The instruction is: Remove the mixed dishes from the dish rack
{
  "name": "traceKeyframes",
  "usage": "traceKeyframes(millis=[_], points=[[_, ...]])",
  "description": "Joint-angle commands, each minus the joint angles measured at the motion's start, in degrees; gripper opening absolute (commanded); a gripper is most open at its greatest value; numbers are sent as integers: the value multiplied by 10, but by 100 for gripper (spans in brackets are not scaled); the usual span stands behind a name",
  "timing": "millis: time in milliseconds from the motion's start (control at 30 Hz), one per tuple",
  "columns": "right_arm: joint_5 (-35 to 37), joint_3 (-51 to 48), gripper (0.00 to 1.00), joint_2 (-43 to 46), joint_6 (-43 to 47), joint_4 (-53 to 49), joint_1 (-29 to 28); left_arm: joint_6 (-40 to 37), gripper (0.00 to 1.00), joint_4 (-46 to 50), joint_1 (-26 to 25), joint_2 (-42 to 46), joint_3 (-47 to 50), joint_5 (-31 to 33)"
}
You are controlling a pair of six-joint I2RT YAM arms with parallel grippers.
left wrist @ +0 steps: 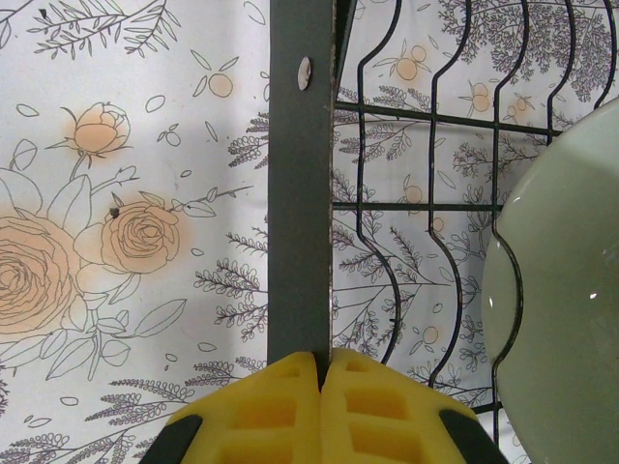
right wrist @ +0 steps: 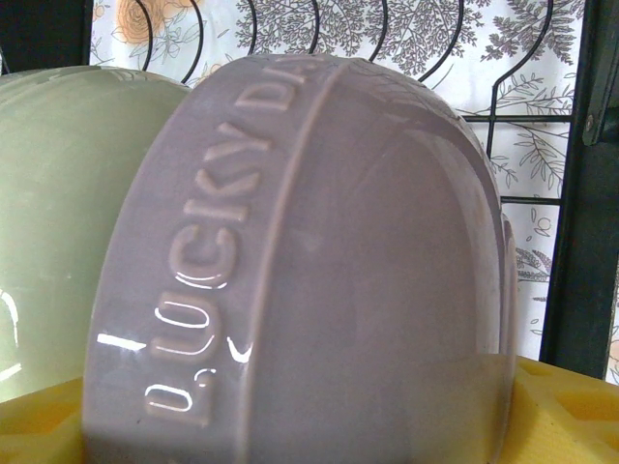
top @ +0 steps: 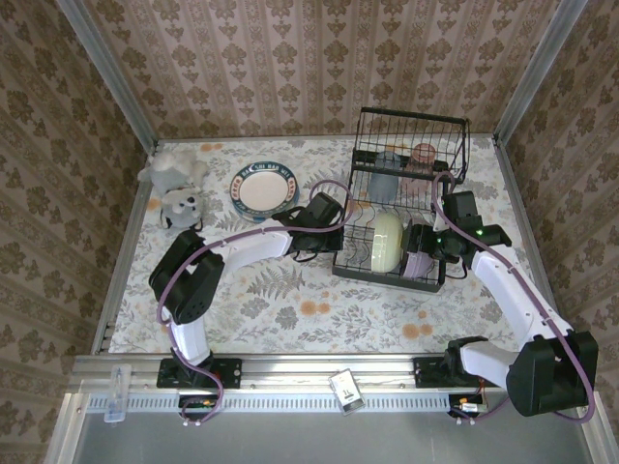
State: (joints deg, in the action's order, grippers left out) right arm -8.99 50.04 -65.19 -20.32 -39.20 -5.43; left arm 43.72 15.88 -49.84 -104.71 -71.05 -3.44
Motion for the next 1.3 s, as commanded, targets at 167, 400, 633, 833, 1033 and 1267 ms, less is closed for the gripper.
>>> traceKeyframes(millis=[167, 400, 633, 833, 1033, 1267], points=[[38, 33, 12, 31, -6, -13, -17, -6, 2, 50, -12, -52, 9, -27], [64, 44, 6, 36, -13, -13, -30, -6, 2, 53, -12, -55, 7, -25], [87, 58, 3, 51, -18, -15, -31, -8, 3, 54, -12, -55, 7, -25], [96, 58, 3, 60, -26, -12, -32, -18, 14, 55, -12, -50, 3, -28], [90, 59, 3, 70, -35, -5, -26, -32, 32, 64, -8, -43, -6, -29], [71, 60, 3, 73, -35, -4, -15, -48, 51, 66, 0, -26, -15, -40]])
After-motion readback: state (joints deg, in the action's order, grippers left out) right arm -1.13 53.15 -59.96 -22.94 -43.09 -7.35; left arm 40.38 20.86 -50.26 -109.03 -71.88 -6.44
